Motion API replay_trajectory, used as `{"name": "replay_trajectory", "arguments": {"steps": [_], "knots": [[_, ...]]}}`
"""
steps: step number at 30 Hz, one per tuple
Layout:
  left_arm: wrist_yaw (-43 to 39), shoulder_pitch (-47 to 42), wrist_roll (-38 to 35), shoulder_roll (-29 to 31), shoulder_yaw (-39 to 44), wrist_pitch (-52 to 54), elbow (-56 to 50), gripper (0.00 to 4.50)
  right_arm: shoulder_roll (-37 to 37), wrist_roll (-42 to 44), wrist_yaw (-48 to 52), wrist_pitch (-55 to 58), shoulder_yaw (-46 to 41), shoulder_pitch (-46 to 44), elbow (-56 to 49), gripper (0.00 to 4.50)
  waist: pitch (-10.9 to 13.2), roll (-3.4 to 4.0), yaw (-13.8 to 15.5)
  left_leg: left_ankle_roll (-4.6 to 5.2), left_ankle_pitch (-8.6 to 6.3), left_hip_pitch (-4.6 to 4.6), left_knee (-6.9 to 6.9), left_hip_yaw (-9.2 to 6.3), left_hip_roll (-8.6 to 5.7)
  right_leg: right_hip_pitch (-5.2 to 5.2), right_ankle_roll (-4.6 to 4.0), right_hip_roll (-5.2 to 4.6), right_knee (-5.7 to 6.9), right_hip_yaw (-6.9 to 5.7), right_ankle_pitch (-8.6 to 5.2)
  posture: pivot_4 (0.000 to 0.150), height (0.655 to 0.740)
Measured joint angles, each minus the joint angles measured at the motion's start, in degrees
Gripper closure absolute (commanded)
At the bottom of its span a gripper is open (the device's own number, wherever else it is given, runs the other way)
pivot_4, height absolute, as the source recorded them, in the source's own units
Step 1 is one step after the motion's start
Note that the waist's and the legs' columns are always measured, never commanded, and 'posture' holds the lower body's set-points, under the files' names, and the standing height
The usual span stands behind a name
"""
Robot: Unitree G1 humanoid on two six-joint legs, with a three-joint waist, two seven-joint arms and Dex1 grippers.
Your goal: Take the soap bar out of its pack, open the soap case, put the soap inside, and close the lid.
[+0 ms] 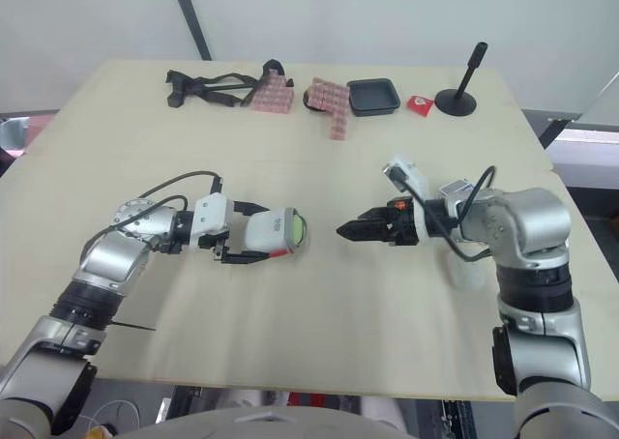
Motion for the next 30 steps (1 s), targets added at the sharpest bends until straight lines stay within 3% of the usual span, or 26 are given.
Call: {"name": "replay_trajectory", "arguments": {"steps": [5,9,14,30], "knots": [[0.2,0.19,-0.15,-0.37,-0.01,-0.32,-0.18,1.04,5.22,24.77,-24.21,0.32,-2.25,4.32,4.79,0.02,0.04,0.08,1.42,-0.04,-0.02,0.29,-0.03,0.0,0.0,-0.01,0.0,0.08,-0.07,0.02,0.0,0.15,0.74],[0.46,0.47,-0.22,-0.38,-0.01,-0.18,-1.35,1.04,6.51,39.32,-39.54,-1.59,-2.58,6.13,7.62,0.02,0.04,0.08,1.62,-0.04,-0.02,0.35,-0.07,0.0,-0.01,-0.01,0.0,0.01,-0.07,0.0,0.0,0.15,0.74],[0.54,0.71,-0.45,-0.35,-0.01,0.57,-1.82,1.04,3.11,61.22,-57.97,-15.05,6.11,10.01,6.28,0.02,0.05,0.07,0.69,-0.13,0.03,0.29,-0.35,0.0,-0.01,-0.02,0.01,-0.21,-0.16,-0.02,0.0,0.15,0.74],[0.06,0.93,-0.5,-2.05,-0.78,1.81,-3.03,1.04,5.16,64.25,-61.12,-24.29,11.55,11.09,1.71,0.02,0.05,0.05,-0.93,-0.16,0.04,-0.24,-0.44,-0.12,-0.03,-0.03,0.02,-0.3,-0.42,-0.31,0.01,0.15,0.74]]}}
